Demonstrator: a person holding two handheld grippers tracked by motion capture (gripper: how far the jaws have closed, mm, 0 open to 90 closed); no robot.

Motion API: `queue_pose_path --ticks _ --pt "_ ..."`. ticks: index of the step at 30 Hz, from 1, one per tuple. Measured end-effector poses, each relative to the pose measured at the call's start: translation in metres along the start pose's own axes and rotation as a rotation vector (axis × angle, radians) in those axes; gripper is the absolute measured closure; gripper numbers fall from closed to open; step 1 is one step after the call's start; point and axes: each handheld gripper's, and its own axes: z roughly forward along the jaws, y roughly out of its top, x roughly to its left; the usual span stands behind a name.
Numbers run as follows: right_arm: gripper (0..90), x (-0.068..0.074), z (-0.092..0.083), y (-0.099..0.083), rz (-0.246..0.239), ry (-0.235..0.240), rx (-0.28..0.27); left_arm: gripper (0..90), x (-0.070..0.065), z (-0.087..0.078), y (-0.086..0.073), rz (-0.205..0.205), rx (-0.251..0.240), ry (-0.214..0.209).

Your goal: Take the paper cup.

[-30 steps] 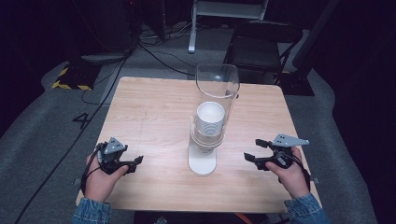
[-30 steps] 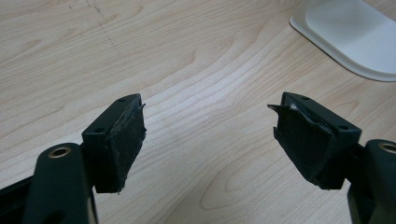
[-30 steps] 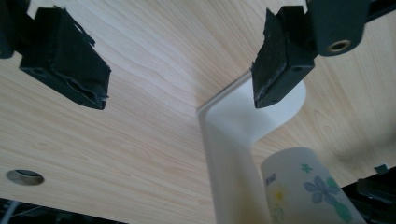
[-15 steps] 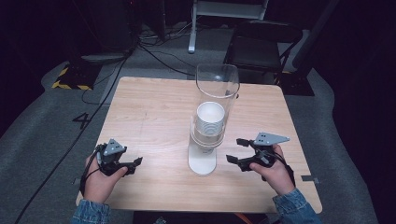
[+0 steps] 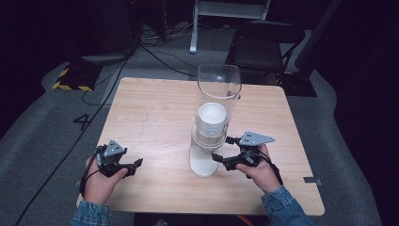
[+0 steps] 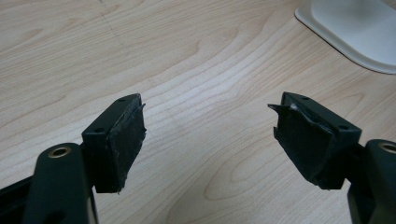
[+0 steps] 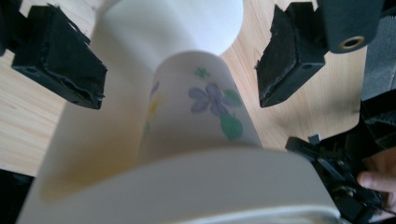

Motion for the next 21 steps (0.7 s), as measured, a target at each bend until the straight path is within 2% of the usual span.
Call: queue_pose_path --ticks 8,10,12,16,21 --pt "16.2 0.006 0.017 0.004 -0.008 0.027 -0.047 23.9 0.001 0.001 -0.002 -0.006 0.006 -0.001" --pt "16.2 0.007 0.021 0.005 0.003 0.022 -0.067 23.9 0.002 0.001 -0.002 -0.001 0.011 0.001" --pt "16.3 0.007 0.024 0.005 0.015 0.033 -0.083 24.0 0.003 0.002 -0.003 -0.012 0.008 0.002" --pt "16.7 0.006 0.028 0.005 0.02 0.031 -0.092 23.9 0.004 0.002 -0.004 -0.015 0.009 0.004" --pt "23.8 0.005 0.03 0.006 0.011 0.021 -0.112 23.9 0.005 0.002 -0.005 -0.007 0.016 0.003"
